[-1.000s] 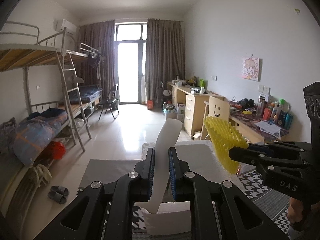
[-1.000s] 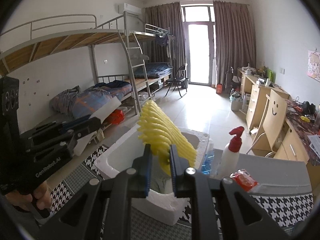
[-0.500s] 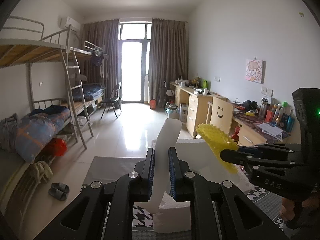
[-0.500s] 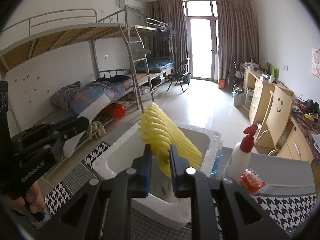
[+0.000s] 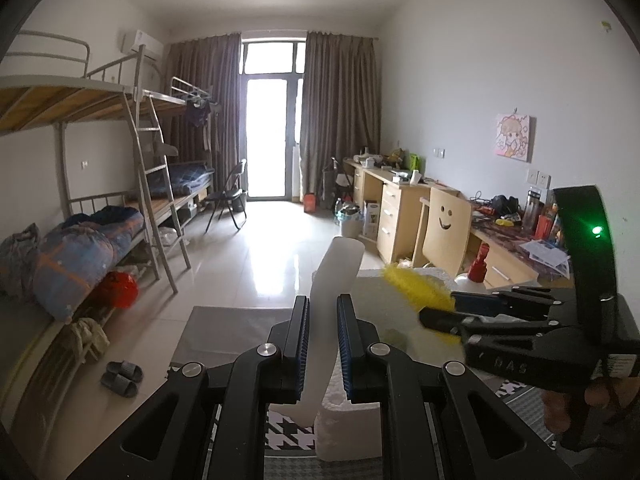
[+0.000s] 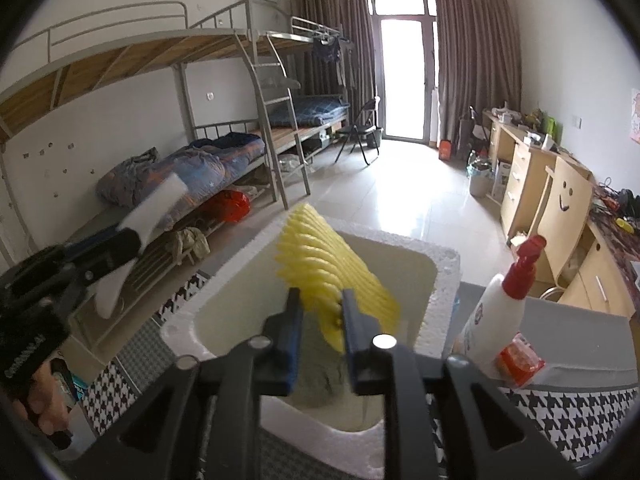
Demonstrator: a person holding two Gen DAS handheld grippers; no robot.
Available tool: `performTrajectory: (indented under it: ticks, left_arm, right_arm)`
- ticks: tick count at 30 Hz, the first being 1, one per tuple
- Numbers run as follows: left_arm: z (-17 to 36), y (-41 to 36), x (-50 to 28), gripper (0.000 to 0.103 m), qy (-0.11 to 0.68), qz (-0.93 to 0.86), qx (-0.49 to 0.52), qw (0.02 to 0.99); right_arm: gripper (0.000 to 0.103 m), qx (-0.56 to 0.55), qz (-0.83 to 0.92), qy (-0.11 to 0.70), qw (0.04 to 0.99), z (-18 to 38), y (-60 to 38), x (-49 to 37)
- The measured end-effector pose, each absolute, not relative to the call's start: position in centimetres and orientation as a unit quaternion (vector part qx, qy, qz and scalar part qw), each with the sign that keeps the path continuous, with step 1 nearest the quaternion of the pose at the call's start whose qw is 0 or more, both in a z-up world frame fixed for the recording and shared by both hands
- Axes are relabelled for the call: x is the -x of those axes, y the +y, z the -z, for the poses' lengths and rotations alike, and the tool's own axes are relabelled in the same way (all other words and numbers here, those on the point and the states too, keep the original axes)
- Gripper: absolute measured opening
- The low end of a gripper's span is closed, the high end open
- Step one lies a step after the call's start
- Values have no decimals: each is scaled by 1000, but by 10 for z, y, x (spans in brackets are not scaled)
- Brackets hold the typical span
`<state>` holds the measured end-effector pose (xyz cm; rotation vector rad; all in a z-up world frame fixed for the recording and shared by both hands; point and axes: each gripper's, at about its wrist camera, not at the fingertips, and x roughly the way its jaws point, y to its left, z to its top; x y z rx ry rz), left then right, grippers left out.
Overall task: Organize soft objects
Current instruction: 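Lower the sponge into the box and open the right tool, then lower the white foam tube into the box and open the left tool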
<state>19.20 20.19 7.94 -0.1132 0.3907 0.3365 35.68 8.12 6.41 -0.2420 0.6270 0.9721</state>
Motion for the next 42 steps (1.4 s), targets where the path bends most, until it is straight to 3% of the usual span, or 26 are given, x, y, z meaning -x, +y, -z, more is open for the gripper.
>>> performTrajectory:
  ticks: [2, 4, 13, 20, 42]
  left_arm:
    - [-79, 202, -193, 15, 194, -166, 55, 965]
    - [-78, 203, -195, 15, 196, -165, 55, 965]
    - [-79, 198, -201, 15, 201, -156, 52, 966]
    - [-82, 190, -208, 15, 201, -147, 45, 968]
    - [-76, 169, -241, 15, 224, -126, 36, 966]
  right_arm:
    - [62, 113, -454, 304, 830, -62, 84, -357]
    - [72, 114, -447, 306, 833, -60, 81, -359]
    - [72, 110, -443, 291, 840, -69, 66, -353]
    - [90, 105, -431, 266, 856, -77, 48, -347]
    - [90, 89, -406, 245, 876, -79, 3, -336]
